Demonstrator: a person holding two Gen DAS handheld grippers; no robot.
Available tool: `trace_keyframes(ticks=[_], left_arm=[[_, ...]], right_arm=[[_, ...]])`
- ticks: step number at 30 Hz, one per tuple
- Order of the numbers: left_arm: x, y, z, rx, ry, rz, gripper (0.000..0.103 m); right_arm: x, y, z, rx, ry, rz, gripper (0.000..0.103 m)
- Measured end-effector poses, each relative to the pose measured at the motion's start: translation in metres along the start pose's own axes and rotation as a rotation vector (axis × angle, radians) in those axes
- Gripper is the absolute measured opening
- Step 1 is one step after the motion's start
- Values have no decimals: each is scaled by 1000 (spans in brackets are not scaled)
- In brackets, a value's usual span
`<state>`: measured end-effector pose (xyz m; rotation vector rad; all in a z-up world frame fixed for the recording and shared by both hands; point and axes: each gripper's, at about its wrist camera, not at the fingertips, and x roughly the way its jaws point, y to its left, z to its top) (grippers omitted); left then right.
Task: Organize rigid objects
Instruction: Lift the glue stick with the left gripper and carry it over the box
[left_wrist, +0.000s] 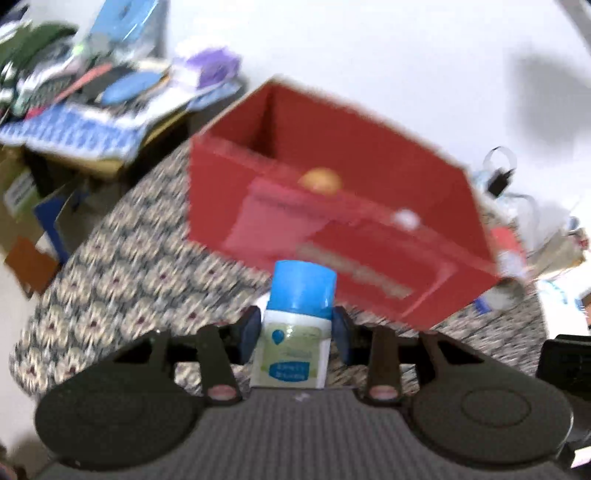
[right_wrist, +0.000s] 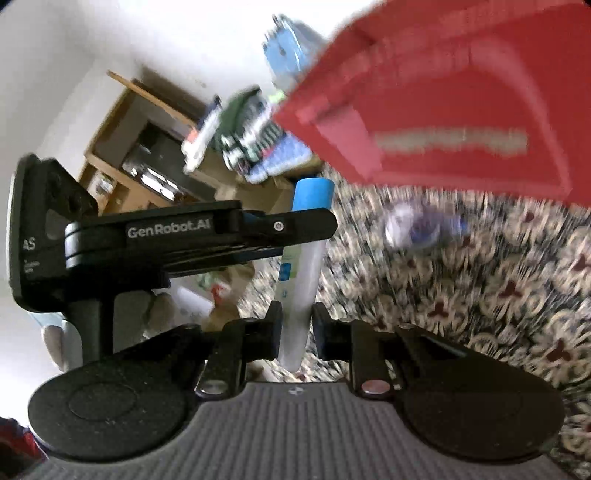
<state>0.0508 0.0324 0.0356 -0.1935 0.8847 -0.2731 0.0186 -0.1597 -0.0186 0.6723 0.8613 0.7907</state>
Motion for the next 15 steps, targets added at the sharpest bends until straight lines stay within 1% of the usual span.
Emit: trace_keyframes(ticks=[5,9,13,15], left_arm=[[-20,-35,36,82,-88,-97,37],[-15,-60,72,140,-141,-172,37],[6,-78,106,199,-160,-223,37],[22,-82,120,211,-144,-244,37]], right_arm=[[-38,16,26,-35,-134,-5,0],[-58,23,52,-53,-245,-38,0],[-63,23,81,-81,-322,-129,0],[-59,19,94,-86,-343,-182,0]])
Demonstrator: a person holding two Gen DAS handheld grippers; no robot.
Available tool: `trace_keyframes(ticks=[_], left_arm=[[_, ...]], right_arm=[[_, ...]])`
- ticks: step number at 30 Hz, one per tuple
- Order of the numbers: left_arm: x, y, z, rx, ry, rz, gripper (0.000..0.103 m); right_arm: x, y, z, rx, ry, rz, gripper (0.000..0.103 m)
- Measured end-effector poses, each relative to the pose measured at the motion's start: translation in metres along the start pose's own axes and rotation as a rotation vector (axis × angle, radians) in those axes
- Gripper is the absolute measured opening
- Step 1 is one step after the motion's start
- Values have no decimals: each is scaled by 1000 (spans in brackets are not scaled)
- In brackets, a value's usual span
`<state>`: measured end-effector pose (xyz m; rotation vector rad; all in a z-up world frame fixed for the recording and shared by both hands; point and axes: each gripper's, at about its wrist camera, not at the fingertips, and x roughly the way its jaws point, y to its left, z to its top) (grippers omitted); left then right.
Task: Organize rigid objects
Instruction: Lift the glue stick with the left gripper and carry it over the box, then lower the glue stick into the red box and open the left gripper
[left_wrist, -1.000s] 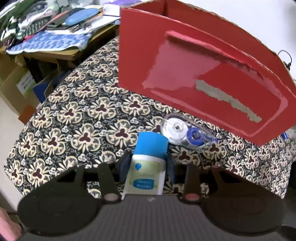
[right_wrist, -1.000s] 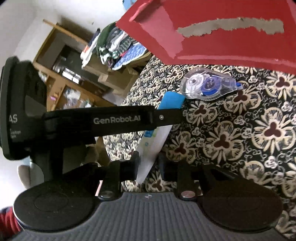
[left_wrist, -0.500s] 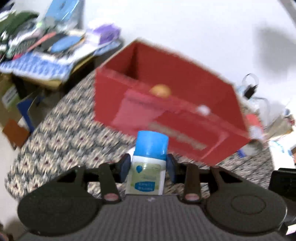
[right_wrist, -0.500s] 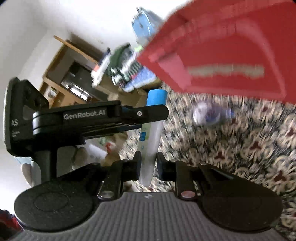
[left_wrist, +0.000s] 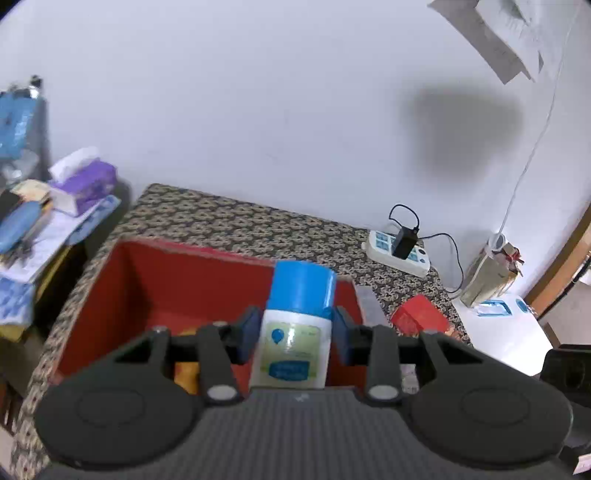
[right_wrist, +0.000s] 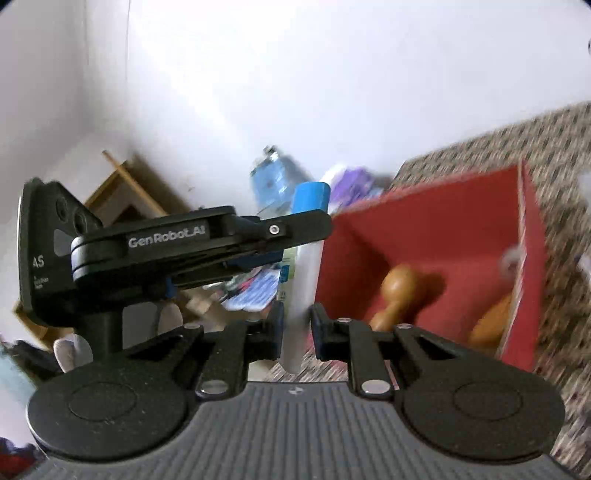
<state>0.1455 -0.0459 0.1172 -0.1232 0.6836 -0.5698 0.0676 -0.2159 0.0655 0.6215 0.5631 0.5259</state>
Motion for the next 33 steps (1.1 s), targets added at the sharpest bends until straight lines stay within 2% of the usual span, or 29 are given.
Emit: trace_keyframes(ticks=[5,8,10,13,15,21,25,33], left_arm=[[57,20,16,-13,82,-66,37],[84,30,12,-12,149,-70,37],[102,38,4,-14,203,-71,35],[127,49,-6,-16,278,-65,21],[132,54,-10,-18,299,-56,18],[118,58,-7,38,264,-34,18],[97,62,-6,62,229,-1,19],[57,68,-15,69,202,120,20]], right_arm=[[30,-22,12,5,-1,-140,0],[48,-33,12,12,17,-247,0],[60,-40,11,42,34,-280,0],[76,-39,4,35,41,-376,0],[85,-34,4,7,31,-406,0],[85,-31,-2,-8,-7,-472,0],[69,-30,-7,42,-34,-452,0],[43,-10,-15,29,-64,-460,4]])
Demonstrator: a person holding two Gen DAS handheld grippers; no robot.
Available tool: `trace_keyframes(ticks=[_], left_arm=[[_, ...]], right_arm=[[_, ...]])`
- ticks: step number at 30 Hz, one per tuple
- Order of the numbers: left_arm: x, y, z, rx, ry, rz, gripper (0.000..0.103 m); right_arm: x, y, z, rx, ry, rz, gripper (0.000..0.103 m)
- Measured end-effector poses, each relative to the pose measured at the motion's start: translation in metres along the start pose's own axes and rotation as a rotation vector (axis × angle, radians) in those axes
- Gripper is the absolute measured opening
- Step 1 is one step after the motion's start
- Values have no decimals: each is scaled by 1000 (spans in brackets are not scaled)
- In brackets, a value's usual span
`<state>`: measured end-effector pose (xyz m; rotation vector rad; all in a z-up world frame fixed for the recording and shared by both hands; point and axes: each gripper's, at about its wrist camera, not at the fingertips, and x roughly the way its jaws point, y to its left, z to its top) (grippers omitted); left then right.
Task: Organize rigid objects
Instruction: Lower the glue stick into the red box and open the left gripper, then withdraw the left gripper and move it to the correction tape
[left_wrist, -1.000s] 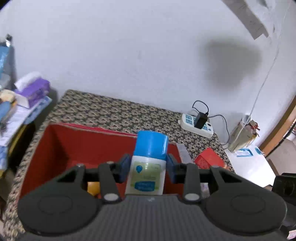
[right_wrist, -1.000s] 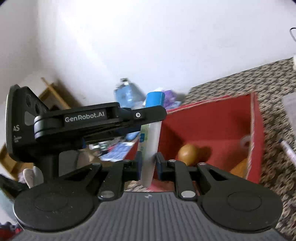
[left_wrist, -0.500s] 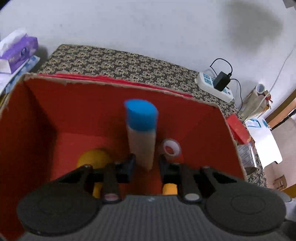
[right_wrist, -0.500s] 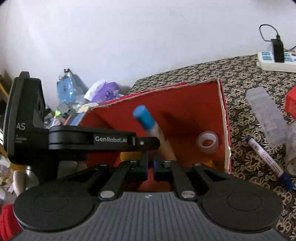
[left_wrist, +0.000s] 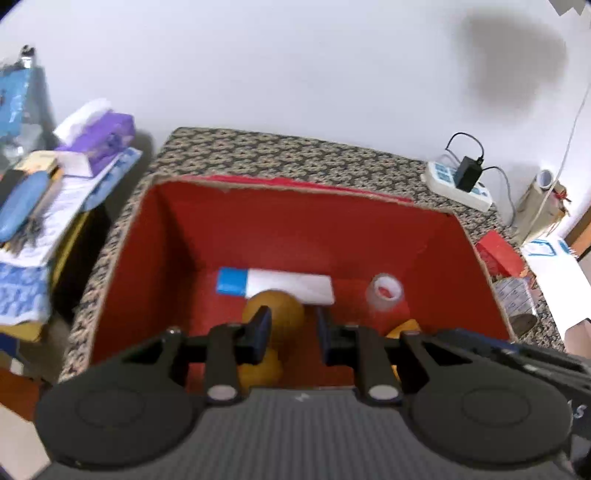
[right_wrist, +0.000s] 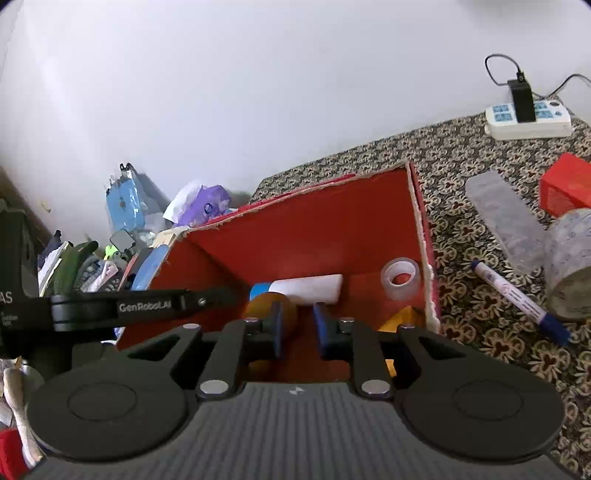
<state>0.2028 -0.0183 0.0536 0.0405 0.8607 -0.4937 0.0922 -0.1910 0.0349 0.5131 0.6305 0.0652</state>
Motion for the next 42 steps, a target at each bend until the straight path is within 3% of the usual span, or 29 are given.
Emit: trace_keyframes(ticks=[4,6,10,14,18,28,34,42], left_arm=[[-15,-10,-9,20,-7,81,26],[-22,-16,-13,29,-18,125,49],[-40,-29,-22,48,-52,197,60],[-55,-40,-31,49,-71,235,81],[-69,-51,-41,48,-94,279,94],[-76,-58,-70,-18,-37,348,97],[-73,-56,-89,-40,6,377,97],[-64,-43,-103,-25,53,383,98]], right_arm=[[-13,3,-5,-34,-8,-2,4],[-20,5,-7,-49,-11,-5,4],[-34,7,-11,-83,-25,-16,8],[-47,11,-15,-130,-38,-6,8],[-56,11,-18,-142,-34,23,8],[-63,4,-36,-134,43,72,9],[-61,3,-49,-121,90,81,17],[-50,8,-67,-90,143,22,20]])
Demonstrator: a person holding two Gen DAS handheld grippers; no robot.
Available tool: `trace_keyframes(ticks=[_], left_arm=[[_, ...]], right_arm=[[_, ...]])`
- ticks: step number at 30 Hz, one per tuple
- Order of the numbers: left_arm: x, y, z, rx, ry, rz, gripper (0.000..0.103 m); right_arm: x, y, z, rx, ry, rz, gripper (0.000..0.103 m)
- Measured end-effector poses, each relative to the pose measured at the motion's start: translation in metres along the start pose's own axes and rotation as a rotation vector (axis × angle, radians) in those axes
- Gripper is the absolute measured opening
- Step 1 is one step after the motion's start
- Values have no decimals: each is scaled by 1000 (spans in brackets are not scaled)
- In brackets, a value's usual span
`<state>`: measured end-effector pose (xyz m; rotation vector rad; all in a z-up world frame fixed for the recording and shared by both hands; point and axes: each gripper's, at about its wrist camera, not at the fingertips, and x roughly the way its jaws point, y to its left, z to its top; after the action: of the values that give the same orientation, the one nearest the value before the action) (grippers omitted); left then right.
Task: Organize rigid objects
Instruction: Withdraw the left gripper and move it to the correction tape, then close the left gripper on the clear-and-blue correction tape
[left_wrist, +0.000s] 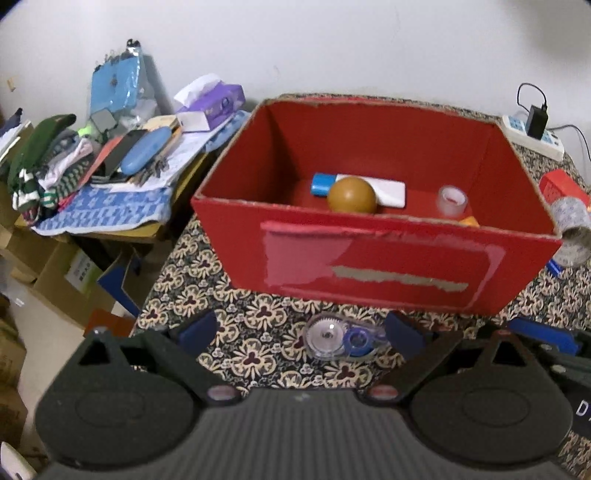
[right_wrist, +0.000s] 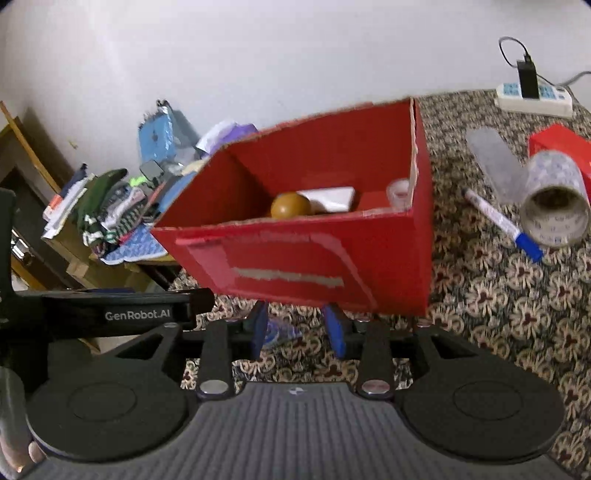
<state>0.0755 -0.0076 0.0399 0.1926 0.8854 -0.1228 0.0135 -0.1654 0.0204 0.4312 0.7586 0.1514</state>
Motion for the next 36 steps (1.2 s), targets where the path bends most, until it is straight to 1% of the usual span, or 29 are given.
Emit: trace_keyframes(ticks=[3,6,10,16,21,24,29,32,33,36], left_arm=[[9,4,-2,23,22,-8,98],[17,10,-4,46,39,-24,99],[30,17,-6,91,63,-33,99],[46,33,-9,130,89,-54,99],[60,48,-10,142,110,-68,99],[66,55,-11,144,125,-96,99],[75,63,-17,154,148,-117,99],[75,72,-23,154,142,-129,99],[75,77,-25,148,139,-137,99],[76,90,-34,113,145,-194,99]], right_arm=[[6,4,-5,17,16,-49,24],[13,11,-7,33,48,-64,24],[21,20,-10,71,41,-104,24],[38,30,-15,126,51,-167,24],[52,37,-20,170,63,-176,24],[56,44,-23,179,70,-186,24],[64,51,-26,187,93,-198,24],[66,53,-25,196,104,-190,24],[68,54,-25,195,107,-190,24],[75,55,-25,194,132,-182,24]])
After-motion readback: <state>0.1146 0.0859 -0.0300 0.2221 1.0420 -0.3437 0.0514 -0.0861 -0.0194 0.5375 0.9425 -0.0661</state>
